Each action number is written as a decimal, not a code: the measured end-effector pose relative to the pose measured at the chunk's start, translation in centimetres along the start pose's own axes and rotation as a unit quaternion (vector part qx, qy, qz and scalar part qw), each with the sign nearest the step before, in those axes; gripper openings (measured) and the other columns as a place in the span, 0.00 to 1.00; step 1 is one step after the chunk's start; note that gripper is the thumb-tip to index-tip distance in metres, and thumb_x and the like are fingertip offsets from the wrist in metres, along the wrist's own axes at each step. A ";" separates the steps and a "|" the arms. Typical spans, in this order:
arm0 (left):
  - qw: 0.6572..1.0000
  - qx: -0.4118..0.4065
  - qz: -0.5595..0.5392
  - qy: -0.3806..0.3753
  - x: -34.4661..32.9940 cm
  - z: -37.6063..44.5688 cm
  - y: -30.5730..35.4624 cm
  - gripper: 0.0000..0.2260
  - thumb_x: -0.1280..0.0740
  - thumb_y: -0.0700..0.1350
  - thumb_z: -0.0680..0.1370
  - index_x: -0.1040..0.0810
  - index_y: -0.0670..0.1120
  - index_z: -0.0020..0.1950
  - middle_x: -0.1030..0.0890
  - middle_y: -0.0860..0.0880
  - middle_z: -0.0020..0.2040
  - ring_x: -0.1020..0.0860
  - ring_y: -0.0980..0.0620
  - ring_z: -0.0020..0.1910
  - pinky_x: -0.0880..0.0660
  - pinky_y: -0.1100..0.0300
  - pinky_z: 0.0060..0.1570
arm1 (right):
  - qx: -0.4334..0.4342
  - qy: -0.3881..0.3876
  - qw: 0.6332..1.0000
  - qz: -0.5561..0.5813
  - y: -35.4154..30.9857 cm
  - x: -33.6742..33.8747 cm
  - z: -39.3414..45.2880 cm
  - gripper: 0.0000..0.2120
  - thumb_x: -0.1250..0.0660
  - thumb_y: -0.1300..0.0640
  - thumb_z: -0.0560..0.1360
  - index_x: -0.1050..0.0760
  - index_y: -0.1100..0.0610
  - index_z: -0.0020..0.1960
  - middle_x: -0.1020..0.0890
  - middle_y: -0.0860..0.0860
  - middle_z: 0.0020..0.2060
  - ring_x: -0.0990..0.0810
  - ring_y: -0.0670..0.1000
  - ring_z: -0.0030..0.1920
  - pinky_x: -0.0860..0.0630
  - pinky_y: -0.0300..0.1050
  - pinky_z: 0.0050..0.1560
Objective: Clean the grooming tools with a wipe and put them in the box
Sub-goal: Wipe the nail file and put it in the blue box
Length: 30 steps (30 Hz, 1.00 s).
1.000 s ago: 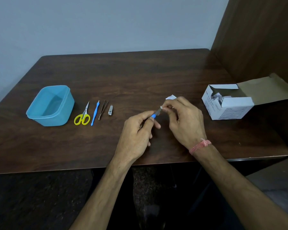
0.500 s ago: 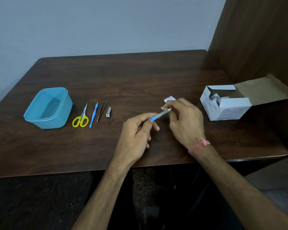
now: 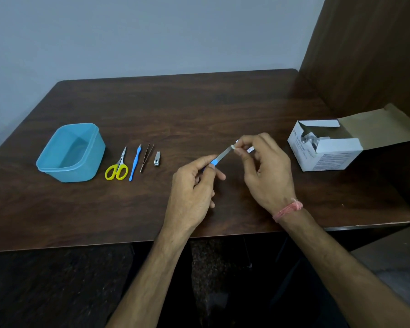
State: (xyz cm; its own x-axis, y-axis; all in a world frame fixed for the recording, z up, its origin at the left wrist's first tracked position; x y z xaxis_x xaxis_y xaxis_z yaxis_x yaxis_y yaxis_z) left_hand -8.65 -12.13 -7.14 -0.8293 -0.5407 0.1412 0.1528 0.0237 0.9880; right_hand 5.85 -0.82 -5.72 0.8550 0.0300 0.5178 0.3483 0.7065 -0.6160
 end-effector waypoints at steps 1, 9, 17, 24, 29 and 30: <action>1.000 0.000 0.001 -0.003 0.0 0.0 0.0 0.15 0.37 0.39 0.88 0.14 0.53 0.68 0.12 0.52 0.45 0.24 0.54 0.32 0.23 0.58 0.27 | 0.012 -0.013 1.000 -0.009 0.0 -0.2 -0.1 0.03 0.28 0.60 0.85 0.17 0.53 0.56 0.19 0.42 0.51 0.24 0.37 0.39 0.30 0.34 0.44; 1.000 -0.002 0.006 -0.016 0.1 0.1 -0.2 0.15 0.38 0.39 0.89 0.14 0.52 0.67 0.13 0.52 0.45 0.23 0.55 0.33 0.23 0.58 0.27 | 0.076 -0.053 0.995 -0.039 0.2 -0.6 -0.5 0.04 0.25 0.60 0.83 0.14 0.54 0.56 0.15 0.44 0.51 0.26 0.31 0.39 0.30 0.30 0.43; 1.000 -0.006 0.017 -0.019 0.1 0.0 -0.1 0.16 0.38 0.39 0.89 0.13 0.52 0.67 0.13 0.52 0.45 0.23 0.55 0.32 0.23 0.58 0.28 | 0.085 -0.053 0.994 -0.040 0.1 -0.5 -0.7 0.05 0.25 0.60 0.83 0.14 0.54 0.57 0.15 0.45 0.51 0.27 0.28 0.40 0.30 0.33 0.44; 1.000 -0.006 0.018 -0.024 0.0 -0.2 -0.1 0.16 0.37 0.40 0.89 0.14 0.53 0.68 0.13 0.53 0.45 0.23 0.55 0.33 0.23 0.59 0.28 | 0.038 -0.015 0.999 -0.035 0.8 -0.4 -0.2 0.03 0.25 0.57 0.83 0.13 0.52 0.56 0.17 0.41 0.49 0.25 0.37 0.34 0.32 0.31 0.40; 0.999 -0.009 0.021 -0.024 0.1 -0.1 0.1 0.16 0.38 0.39 0.89 0.13 0.53 0.66 0.13 0.52 0.45 0.23 0.55 0.32 0.23 0.58 0.28 | 0.102 -0.049 0.993 -0.045 -0.2 -0.6 -0.8 0.04 0.24 0.57 0.82 0.13 0.53 0.57 0.19 0.39 0.48 0.28 0.32 0.36 0.33 0.30 0.41; 0.999 -0.009 0.021 -0.025 0.0 -0.1 0.1 0.16 0.38 0.39 0.89 0.13 0.53 0.66 0.13 0.52 0.45 0.23 0.55 0.32 0.23 0.58 0.28 | 0.085 -0.035 0.995 -0.042 0.0 -0.6 -0.7 0.04 0.24 0.57 0.82 0.13 0.52 0.57 0.17 0.39 0.48 0.27 0.35 0.33 0.30 0.33 0.39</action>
State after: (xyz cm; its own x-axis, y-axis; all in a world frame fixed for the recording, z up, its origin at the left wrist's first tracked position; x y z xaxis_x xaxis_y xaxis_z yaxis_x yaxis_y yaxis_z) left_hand -8.60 -12.22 -7.04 -0.8477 -0.4966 0.1864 0.1972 0.0311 0.9799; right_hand 5.65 -1.30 -6.42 0.7949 0.0109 0.6066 0.3423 0.8175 -0.4633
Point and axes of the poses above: each hand's wrist, its own z-axis towards the middle knuckle, its own x-axis out of the back of the hand, y = z × x, the point moved 3 cm from there along z, towards the middle knuckle
